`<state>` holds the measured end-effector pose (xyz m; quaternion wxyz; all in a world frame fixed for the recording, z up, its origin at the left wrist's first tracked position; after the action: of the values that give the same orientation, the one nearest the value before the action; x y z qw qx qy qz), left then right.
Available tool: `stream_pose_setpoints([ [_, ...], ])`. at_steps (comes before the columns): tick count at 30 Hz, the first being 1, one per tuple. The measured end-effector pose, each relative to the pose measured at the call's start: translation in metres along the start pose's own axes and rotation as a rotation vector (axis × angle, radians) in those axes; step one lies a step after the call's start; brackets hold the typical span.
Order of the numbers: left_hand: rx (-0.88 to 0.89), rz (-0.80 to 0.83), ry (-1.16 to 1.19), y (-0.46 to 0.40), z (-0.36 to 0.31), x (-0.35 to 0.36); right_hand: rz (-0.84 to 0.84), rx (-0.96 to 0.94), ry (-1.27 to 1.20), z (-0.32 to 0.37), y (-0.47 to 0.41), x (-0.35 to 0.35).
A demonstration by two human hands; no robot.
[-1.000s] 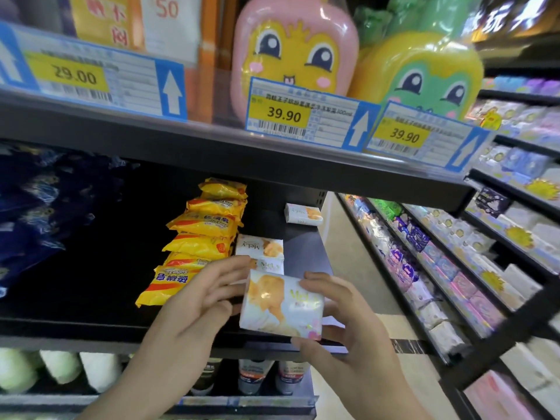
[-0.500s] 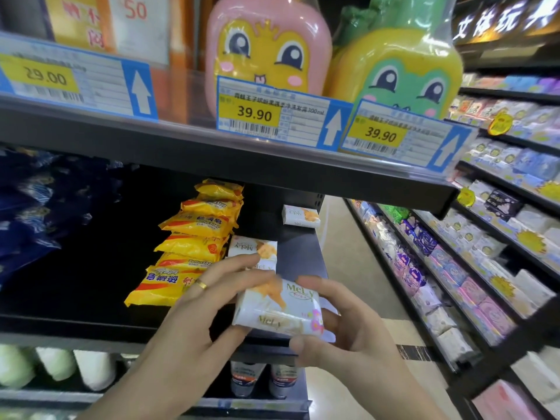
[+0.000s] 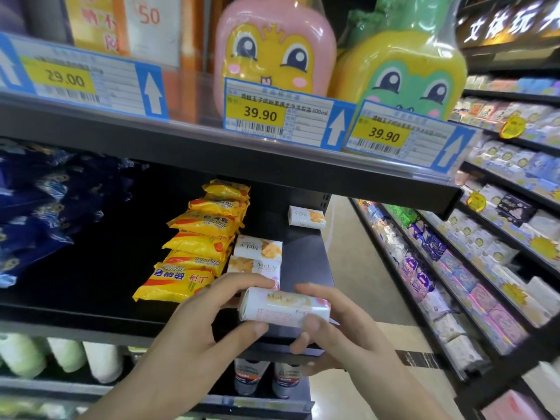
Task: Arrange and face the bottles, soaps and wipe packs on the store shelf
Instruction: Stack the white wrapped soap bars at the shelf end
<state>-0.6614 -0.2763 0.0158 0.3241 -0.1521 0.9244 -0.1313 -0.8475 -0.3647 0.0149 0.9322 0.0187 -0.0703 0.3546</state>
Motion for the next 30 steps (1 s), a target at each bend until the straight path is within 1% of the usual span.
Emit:
stream_pose_setpoints([
  [6,-0.094,0.017,0.081,-0.001,0.001,0.004,-0.026,-0.04,0.077,-0.002,0.001,-0.002],
  [9,-0.124,0.02,0.082,-0.002,0.001,0.005,-0.064,-0.105,0.139,-0.004,0.001,-0.005],
  [11,-0.146,0.01,0.09,-0.003,0.0,0.004,-0.095,-0.185,0.192,-0.001,0.003,-0.007],
  [14,-0.19,0.008,0.14,-0.004,-0.002,0.005,-0.127,-0.332,0.377,0.002,0.007,-0.01],
  [17,-0.243,0.002,0.196,-0.005,-0.001,0.006,-0.117,-0.556,0.562,0.007,0.009,-0.011],
  [19,-0.281,-0.006,0.225,-0.007,-0.001,0.008,-0.102,-0.673,0.672,0.007,0.01,-0.012],
  [25,-0.425,0.011,0.301,-0.009,0.001,0.011,-0.078,-0.826,1.017,0.002,0.007,-0.003],
  [30,-0.521,0.043,0.375,-0.008,0.003,0.013,-0.103,-0.924,1.086,-0.001,0.006,0.0],
])
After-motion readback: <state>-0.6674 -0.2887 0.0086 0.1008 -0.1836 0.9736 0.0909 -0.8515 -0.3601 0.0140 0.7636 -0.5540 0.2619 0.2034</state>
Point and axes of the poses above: each hand's wrist, its own y-axis away from the middle knuckle, its own x-axis out of the palm, z = x × y, the point moved 5 cm from there along -y, towards the middle knuckle, and after that the axes turned 14 degrees about -y, right-handed, at the moved point
